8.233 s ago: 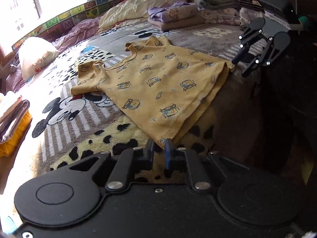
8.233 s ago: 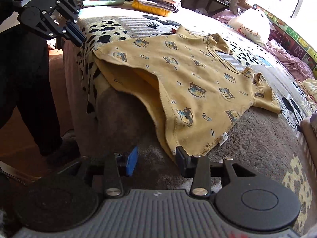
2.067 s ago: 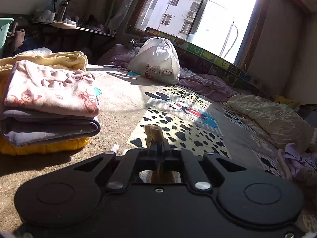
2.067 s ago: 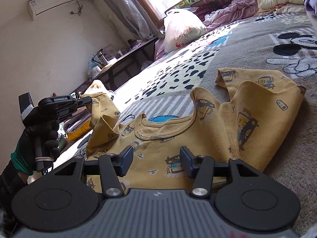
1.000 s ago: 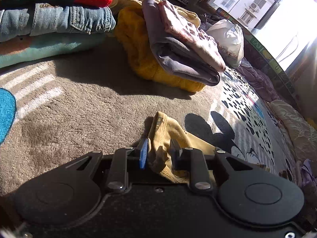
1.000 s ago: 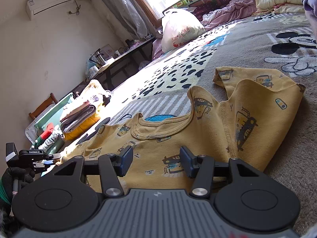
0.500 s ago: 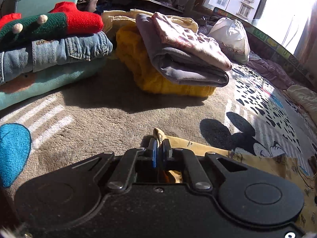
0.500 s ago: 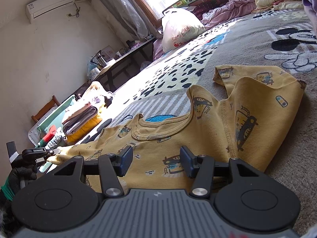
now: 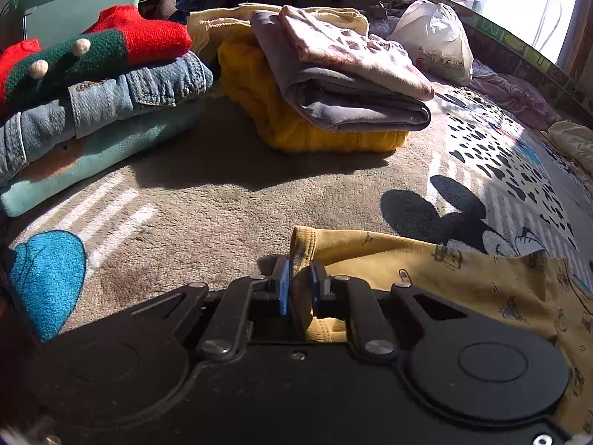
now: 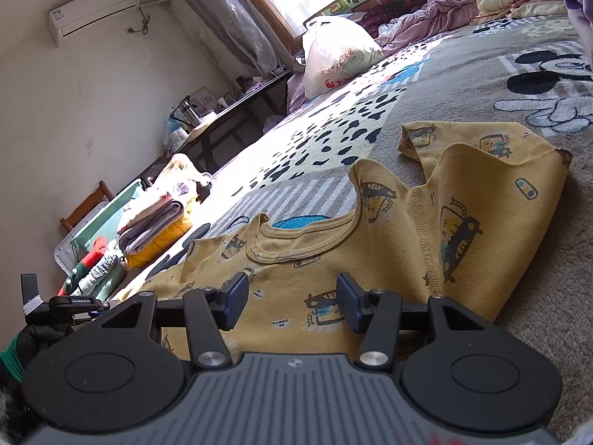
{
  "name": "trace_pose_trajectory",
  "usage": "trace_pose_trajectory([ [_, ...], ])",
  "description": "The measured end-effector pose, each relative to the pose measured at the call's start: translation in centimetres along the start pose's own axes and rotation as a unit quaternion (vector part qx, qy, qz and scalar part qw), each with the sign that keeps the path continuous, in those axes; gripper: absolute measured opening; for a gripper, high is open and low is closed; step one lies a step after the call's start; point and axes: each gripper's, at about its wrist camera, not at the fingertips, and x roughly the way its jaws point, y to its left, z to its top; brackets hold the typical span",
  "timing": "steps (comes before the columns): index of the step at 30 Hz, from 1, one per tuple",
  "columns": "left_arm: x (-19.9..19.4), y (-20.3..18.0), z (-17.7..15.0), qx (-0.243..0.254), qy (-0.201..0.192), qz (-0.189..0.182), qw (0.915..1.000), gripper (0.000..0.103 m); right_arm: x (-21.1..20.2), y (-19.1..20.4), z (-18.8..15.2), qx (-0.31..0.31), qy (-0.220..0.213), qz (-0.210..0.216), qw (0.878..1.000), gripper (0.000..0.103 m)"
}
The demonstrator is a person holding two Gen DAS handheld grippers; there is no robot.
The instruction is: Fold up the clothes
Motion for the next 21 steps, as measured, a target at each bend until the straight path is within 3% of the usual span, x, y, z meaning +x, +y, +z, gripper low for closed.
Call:
trace_pose_trajectory([
  [4, -1.7, -0.2, 0.7, -0.019, -0.054, 0.019, 0.9981, 0.011, 0.0, -0.1, 0.0, 0.002, 0.0, 0.001, 1.0, 0.053],
  [7, -1.6, 0.6, 0.7, -0.045, -0.026, -0.013, 0.9986, 0.018, 0.0, -0.1, 0.0, 0.003, 0.0, 0.002, 1.0, 0.053],
  [9, -1.1, 1.3, 0.1, -0.072, 0.006, -0.038, 0.9967, 0.033, 0.0, -0.1, 0.0, 0.003, 0.0, 0.002, 1.0, 0.053],
  [11, -0.7, 1.5, -0.7, -0.085, 0.025, -0.049, 0.9948, 0.037, -0.1, -0.3, 0.0, 0.003, -0.001, 0.002, 1.0, 0.053],
  [13, -0.9, 1.2, -1.4, -0.084, 0.02, -0.057, 0.9946, 0.034, -0.1, -0.2, 0.0, 0.003, 0.0, 0.002, 1.0, 0.053],
  [14, -1.2, 0.9, -1.4, -0.077, 0.011, -0.064, 0.9949, 0.013, -0.1, -0.3, 0.0, 0.002, 0.0, 0.001, 1.0, 0.053],
  [15, -1.5, 0.5, -1.3, -0.069, 0.002, -0.07, 0.9951, 0.004, -0.1, -0.3, 0.0, 0.002, 0.0, 0.001, 1.0, 0.053],
  [19, -4.9, 0.8, 0.9, -0.097, -0.058, -0.113, 0.9871, 0.004, -0.2, -0.3, 0.0, 0.001, -0.001, 0.001, 1.0, 0.053],
  [21, -3.5, 1.3, 0.6, -0.104, -0.023, -0.094, 0.9899, 0.004, -0.2, -0.4, 0.0, 0.001, -0.001, 0.001, 1.0, 0.053],
])
